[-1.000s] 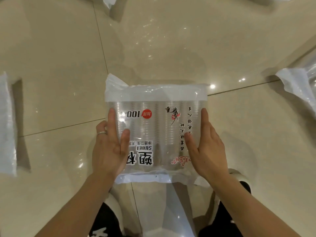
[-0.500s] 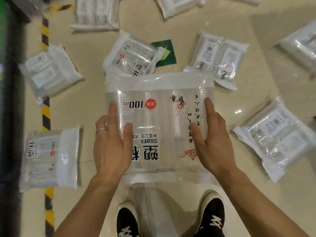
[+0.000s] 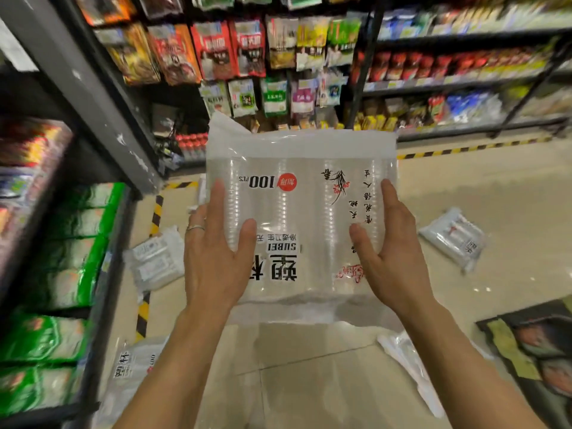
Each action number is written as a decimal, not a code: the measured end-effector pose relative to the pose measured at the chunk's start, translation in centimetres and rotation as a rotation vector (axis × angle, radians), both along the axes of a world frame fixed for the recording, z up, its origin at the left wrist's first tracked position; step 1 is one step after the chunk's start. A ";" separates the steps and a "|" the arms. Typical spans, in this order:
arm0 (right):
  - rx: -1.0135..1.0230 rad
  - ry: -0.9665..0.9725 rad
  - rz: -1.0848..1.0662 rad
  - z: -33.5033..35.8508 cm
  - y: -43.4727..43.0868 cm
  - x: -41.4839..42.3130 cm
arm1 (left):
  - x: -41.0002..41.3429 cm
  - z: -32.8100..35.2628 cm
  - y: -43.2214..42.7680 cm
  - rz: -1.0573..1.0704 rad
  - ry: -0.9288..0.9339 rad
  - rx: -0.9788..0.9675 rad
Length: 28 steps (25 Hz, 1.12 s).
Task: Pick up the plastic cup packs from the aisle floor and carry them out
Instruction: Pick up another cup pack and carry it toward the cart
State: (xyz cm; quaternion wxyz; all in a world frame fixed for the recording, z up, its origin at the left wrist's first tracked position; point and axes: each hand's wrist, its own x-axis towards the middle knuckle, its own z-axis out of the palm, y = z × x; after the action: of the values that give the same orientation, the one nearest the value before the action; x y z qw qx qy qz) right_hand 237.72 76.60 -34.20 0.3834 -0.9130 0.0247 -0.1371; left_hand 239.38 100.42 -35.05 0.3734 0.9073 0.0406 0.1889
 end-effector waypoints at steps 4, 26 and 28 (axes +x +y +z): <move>-0.038 -0.107 -0.027 13.7 -0.5 -1.0 | -0.1 13.4 -0.7 -0.006 -0.073 0.051; -0.327 -0.491 -0.940 45.7 -13.0 -35.0 | -18.5 47.5 -22.6 -0.827 -0.429 -0.075; -0.350 -0.484 -1.033 46.0 -14.1 -40.1 | -22.3 47.8 -25.6 -0.928 -0.438 -0.086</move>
State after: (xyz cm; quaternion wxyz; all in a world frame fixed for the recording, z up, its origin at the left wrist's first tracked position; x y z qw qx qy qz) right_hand 197.63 62.50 11.78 0.1058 -0.7752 0.3545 -0.5120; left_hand 217.08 74.85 12.76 0.4545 0.7529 -0.4376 0.1872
